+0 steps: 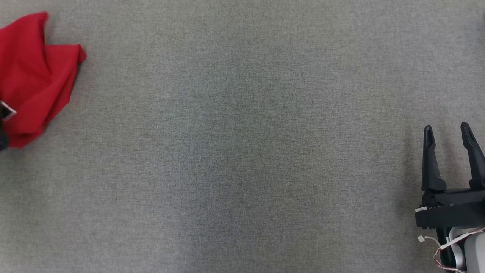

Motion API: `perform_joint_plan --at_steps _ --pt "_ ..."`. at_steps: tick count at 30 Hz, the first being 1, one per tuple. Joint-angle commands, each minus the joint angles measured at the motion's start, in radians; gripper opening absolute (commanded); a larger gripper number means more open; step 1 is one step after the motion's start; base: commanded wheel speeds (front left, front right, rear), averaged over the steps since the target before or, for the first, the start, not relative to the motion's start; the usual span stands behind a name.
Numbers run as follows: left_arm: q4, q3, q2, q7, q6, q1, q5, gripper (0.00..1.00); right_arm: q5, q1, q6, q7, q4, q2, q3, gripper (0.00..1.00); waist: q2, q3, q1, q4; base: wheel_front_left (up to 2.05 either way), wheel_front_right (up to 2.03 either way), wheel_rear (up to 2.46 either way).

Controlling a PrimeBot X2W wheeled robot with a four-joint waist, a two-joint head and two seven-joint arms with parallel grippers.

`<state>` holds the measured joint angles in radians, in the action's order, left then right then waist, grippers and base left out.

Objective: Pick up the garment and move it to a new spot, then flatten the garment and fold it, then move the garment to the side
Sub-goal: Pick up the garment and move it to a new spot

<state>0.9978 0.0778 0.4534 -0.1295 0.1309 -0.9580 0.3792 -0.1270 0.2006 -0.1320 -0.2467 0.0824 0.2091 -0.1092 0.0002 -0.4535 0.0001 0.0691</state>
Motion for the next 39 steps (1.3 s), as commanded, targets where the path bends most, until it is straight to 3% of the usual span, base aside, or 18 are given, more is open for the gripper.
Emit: perform_joint_plan --at_steps 1,6,7,8,9,10,25,32,39 --pt "0.02 -0.005 0.0 -0.024 -0.002 -0.001 0.016 1.0 0.005 0.005 0.003 -0.001 -0.003 0.001 0.002 1.0 -0.0002 0.0 -0.0001 0.0 0.0 0.0 0.0" --pt "0.097 -0.038 -0.01 -0.131 -0.002 0.002 0.058 1.0 0.005 0.008 0.003 0.005 -0.011 0.004 0.004 1.0 -0.0002 -0.002 -0.0001 0.0 0.0 0.0 0.0" --pt "0.102 -0.044 -0.013 -0.134 -0.002 0.003 0.067 0.87 0.006 0.008 0.003 0.006 -0.013 0.005 0.004 1.0 -0.0002 -0.002 -0.0001 0.001 0.0 0.0 0.0" --pt "0.106 -0.05 -0.012 -0.133 -0.002 0.004 0.07 0.62 0.006 0.009 0.003 0.006 -0.013 0.006 0.004 1.0 -0.0002 -0.001 -0.0001 0.002 0.0 0.0 0.0" --pt "0.111 -0.059 -0.012 -0.134 -0.002 0.005 0.074 0.19 0.006 0.01 0.003 0.007 -0.013 0.006 0.004 1.0 -0.0002 0.0 -0.0001 0.003 0.0 0.0 0.0" --pt "0.111 -0.067 -0.014 -0.129 -0.002 0.004 0.078 0.0 0.006 0.01 0.003 0.008 -0.012 0.006 0.005 1.0 -0.0002 0.002 -0.0001 0.004 0.0 0.0 0.0" --pt "0.005 -0.168 0.028 0.147 -0.002 -0.086 0.012 0.0 -0.026 -0.019 0.003 -0.01 0.073 -0.037 0.029 1.0 -0.0002 0.166 -0.0001 0.007 0.0 0.0 0.0" --pt "-0.116 -0.238 0.023 0.192 -0.002 -0.143 -0.003 0.0 -0.038 -0.035 0.003 -0.017 0.116 -0.066 0.031 1.0 -0.0002 0.236 -0.0001 -0.029 0.0 0.0 0.0" --pt "-0.321 -0.32 -0.013 0.15 -0.002 -0.196 0.012 0.0 -0.049 -0.058 0.003 -0.019 0.126 -0.103 0.021 1.0 -0.0002 0.283 -0.0001 -0.119 0.0 0.0 0.0"
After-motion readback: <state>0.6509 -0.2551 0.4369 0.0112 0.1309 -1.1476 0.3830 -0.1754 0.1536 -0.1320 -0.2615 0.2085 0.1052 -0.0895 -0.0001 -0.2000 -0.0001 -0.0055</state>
